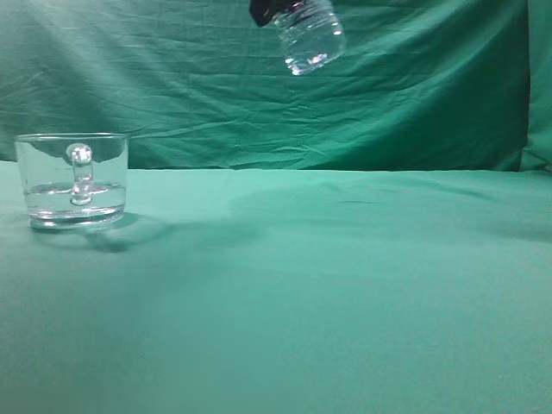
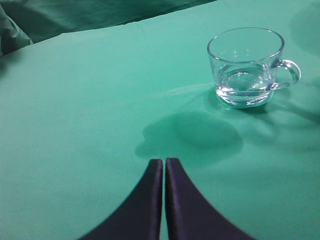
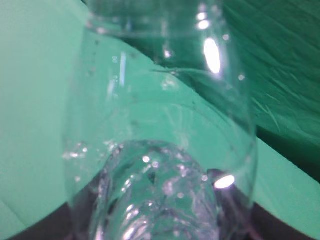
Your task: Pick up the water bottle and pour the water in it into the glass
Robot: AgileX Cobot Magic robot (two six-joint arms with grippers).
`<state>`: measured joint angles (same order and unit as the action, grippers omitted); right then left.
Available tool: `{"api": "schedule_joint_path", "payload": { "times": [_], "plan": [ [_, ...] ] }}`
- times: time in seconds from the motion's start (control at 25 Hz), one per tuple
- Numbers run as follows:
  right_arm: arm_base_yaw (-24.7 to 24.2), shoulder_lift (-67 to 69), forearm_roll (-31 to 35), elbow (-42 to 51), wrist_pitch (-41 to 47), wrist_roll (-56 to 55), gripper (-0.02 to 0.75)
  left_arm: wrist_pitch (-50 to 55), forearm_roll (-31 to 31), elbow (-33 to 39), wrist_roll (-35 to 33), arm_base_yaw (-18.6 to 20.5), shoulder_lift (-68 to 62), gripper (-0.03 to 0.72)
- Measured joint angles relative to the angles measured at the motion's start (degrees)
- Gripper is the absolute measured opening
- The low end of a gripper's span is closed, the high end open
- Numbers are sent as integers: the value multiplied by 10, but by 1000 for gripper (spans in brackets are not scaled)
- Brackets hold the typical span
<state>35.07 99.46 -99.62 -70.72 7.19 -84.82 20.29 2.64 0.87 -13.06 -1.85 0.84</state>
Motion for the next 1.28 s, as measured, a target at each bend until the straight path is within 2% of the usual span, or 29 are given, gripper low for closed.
{"api": "schedule_joint_path", "payload": {
  "times": [0.24,0.88,0.96,1.04,1.28],
  "plan": [
    [-24,-96,-3,90,5,-17,377,0,0,0,0,0,0,0],
    [-28,-287,4,251,5,-44,377,0,0,0,0,0,0,0],
    [-32,-304,48,275,2,-17,377,0,0,0,0,0,0,0],
    [-47,-315,114,295,-16,58,377,0,0,0,0,0,0,0],
    [-111,-322,386,336,-118,357,377,0,0,0,0,0,0,0]
  ]
}}
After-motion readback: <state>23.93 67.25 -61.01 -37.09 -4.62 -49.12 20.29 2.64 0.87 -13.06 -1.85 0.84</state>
